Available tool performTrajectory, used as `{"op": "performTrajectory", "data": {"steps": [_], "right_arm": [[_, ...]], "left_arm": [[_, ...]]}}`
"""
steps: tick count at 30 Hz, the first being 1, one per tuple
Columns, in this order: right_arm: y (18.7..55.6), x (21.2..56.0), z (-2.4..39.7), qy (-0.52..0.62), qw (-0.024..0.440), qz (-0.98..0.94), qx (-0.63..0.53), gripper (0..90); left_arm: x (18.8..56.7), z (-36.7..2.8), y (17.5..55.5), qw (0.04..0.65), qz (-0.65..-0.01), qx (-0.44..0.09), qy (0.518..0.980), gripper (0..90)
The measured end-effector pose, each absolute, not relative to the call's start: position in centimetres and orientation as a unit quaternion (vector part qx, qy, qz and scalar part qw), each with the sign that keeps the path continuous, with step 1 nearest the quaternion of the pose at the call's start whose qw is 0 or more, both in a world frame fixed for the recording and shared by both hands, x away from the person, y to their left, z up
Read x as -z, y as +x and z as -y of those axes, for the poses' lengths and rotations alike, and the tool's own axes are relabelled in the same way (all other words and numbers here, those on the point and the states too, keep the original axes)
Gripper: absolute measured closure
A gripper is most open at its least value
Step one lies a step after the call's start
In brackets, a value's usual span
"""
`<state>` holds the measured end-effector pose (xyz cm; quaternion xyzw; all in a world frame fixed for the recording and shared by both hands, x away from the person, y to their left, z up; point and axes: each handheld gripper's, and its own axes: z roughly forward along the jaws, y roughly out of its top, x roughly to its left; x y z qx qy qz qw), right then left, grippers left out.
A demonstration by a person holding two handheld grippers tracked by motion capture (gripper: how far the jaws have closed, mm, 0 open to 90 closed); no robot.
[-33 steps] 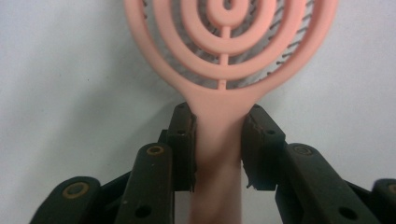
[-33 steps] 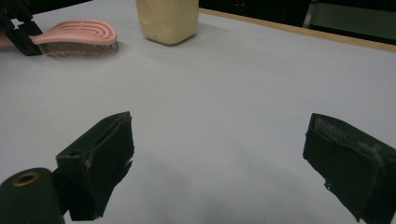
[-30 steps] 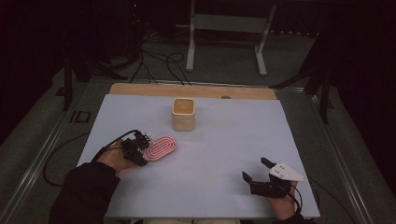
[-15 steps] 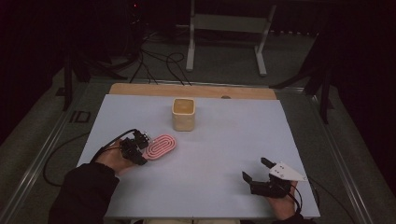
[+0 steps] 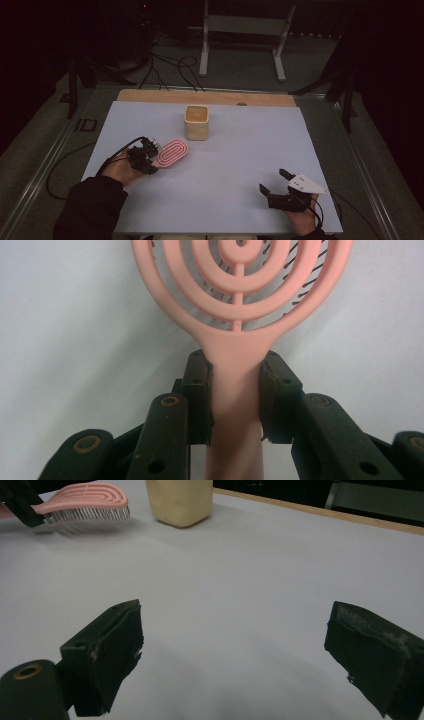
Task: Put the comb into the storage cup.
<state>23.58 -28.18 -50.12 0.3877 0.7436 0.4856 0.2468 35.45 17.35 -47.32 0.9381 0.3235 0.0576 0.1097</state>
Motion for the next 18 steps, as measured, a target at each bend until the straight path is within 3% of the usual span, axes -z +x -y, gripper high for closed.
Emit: {"op": "performTrajectory", "data": {"steps": [18], "right_arm": [[23.6, 50.1, 28.2, 0.389, 0.246, -0.744, -0.485, 8.5]], "left_arm": [[45.9, -17.5, 34.3, 0.177, -0.342, -0.122, 0.915, 69.9]]}}
